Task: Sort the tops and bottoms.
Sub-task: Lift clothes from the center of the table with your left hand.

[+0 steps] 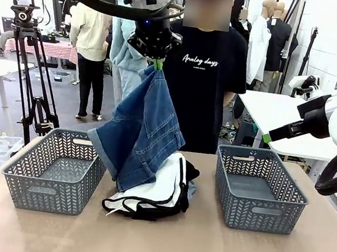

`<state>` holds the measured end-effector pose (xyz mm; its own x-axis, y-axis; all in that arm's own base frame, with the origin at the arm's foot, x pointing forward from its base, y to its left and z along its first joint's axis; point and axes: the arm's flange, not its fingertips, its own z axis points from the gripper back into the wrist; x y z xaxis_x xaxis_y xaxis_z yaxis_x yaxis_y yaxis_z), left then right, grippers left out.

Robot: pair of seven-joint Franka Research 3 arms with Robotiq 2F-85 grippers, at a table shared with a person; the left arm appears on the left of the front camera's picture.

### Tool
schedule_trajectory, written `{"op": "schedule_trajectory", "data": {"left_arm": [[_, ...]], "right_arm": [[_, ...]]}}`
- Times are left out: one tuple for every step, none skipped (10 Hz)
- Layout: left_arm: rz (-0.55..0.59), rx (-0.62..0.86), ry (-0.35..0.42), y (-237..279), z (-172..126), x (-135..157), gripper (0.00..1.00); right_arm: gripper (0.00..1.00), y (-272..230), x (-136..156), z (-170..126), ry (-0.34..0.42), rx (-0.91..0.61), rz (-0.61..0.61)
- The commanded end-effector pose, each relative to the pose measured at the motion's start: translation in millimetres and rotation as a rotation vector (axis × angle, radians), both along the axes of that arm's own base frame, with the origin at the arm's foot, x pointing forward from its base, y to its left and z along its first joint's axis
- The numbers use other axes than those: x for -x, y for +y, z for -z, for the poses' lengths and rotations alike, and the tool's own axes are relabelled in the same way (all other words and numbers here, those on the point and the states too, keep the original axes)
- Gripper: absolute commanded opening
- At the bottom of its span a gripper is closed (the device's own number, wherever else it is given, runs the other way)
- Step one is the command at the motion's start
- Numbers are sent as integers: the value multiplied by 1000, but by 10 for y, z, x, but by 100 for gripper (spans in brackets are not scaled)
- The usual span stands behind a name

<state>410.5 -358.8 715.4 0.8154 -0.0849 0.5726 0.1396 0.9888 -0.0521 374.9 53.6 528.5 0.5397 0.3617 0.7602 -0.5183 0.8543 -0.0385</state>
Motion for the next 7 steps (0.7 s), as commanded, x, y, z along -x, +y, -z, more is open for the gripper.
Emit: {"op": "schedule_trajectory", "data": {"left_arm": [[48,12,-55,-39,-157,37,0],[55,5,-63,-67,-212,53,0],[56,7,-62,-71,-233,73,0],[58,13,-59,-64,-243,97,0],[41,29,-40,-31,-183,98,0],[43,15,-36,-116,-184,120,0],[43,15,-36,-116,-184,120,0]], "right_arm": [[100,3,-7,22,-3,-12,3],[100,3,-7,22,-3,-12,3],[100,3,-7,22,-3,-12,3],[100,3,-7,22,-3,-12,3],[100,3,-7,22,-3,-12,3],[100,3,-7,22,-3,-12,3],[100,3,-7,22,-3,-12,3]]}}
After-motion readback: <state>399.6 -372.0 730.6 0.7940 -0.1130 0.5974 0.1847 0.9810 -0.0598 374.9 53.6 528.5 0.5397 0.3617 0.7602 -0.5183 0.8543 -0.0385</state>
